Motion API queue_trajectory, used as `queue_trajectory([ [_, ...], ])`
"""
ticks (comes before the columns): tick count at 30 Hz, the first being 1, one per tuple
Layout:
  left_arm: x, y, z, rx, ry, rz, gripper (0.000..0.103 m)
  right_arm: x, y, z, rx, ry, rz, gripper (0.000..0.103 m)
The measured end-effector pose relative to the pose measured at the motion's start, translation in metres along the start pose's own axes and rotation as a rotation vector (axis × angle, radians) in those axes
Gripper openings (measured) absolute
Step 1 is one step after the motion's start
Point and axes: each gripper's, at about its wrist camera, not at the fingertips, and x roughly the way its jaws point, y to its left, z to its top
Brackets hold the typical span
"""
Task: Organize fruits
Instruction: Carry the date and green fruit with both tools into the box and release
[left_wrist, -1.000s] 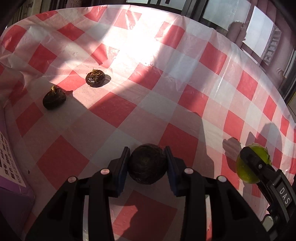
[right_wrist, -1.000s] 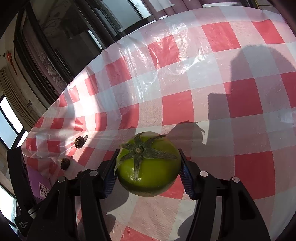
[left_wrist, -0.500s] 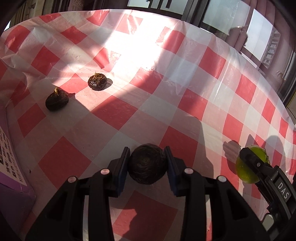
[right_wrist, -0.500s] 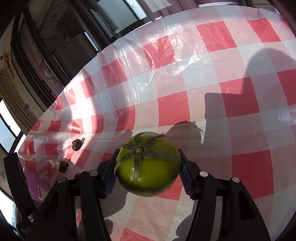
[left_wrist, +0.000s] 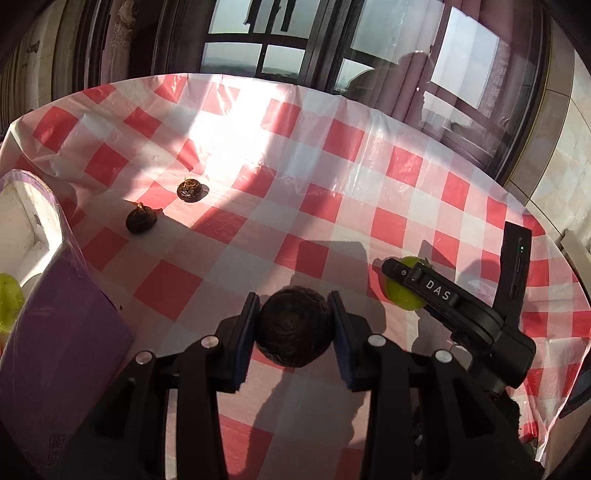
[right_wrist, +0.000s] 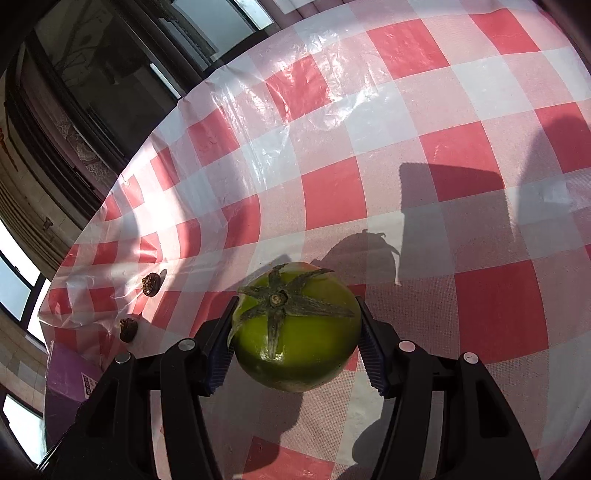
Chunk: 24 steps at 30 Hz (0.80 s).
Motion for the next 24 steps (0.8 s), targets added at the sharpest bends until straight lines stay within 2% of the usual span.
queue_trajectory([
  [5,-0.065,0.034,0.012,-0.013,-0.067,-0.025,0.038,-0.026,0.035,-0.042,-0.001,0.013,0.122,0.058],
  [9,-0.113,0.076,0.02,-0.042,-0.107,-0.026,0.038,-0.049,0.075,-0.057,-0.012,0.003,0.241,0.058],
  [17,-0.183,0.167,0.039,-0.038,-0.193,0.061,0.038,-0.103,0.197,-0.067,-0.237,-0.03,0.39,0.059],
  [19,-0.19,0.19,0.041,-0.027,-0.191,0.092,0.038,-0.112,0.227,-0.075,-0.297,-0.028,0.417,0.058],
  [24,-0.184,0.24,0.038,-0.004,-0.111,0.145,0.038,-0.118,0.295,-0.103,-0.443,0.012,0.458,0.059],
])
